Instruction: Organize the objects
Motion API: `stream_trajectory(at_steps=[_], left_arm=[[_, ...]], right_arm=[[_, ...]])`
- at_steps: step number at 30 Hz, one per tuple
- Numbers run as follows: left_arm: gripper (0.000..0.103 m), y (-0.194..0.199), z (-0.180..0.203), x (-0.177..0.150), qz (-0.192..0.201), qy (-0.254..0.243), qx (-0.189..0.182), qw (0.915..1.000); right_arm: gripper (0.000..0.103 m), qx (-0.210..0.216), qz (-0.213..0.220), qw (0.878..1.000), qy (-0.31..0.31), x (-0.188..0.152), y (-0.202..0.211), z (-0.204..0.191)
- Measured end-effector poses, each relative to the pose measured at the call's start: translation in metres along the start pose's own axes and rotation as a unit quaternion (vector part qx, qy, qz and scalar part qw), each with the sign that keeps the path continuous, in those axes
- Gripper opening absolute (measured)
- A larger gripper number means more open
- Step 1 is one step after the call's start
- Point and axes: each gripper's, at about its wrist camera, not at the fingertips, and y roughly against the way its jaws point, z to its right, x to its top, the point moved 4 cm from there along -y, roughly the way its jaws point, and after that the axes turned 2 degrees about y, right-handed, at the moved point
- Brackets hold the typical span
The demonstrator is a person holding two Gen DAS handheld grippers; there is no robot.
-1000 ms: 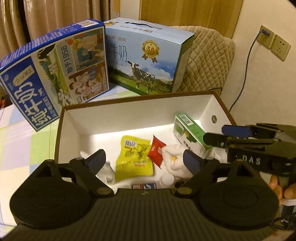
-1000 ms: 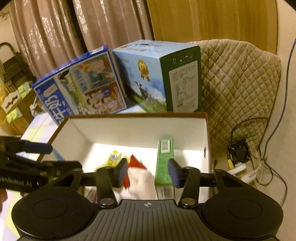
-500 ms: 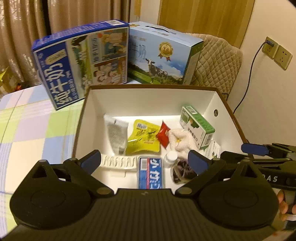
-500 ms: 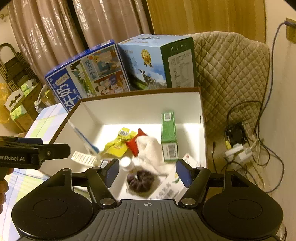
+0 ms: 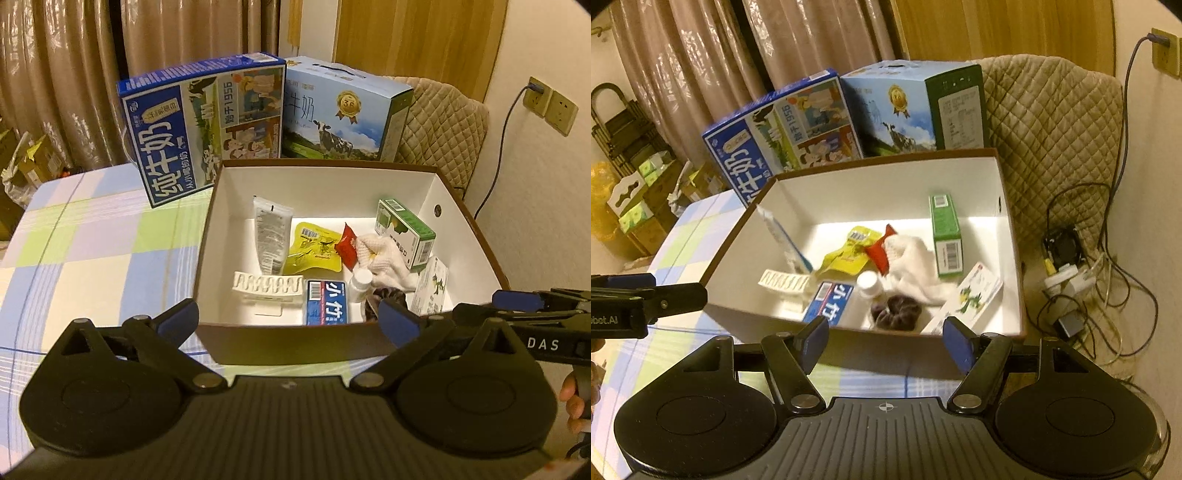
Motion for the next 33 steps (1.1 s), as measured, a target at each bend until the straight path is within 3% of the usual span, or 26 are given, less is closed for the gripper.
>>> stream_trajectory(at_steps=[14,33], left_arm=[[0.102,0.049,-0.048,-0.040,-0.012,0.012,-0.002,0.9998],[0.102,0.131,-0.154,-0.137,-0.034,0.053,0.033,0.9974]], right_arm=[[0.066,-0.011,-0.007,1.000,0.008,-0.034,0.024,-0.065],[0.066,0.036,-0.025,0.998,0.043,-0.106,0.053,-0.201]])
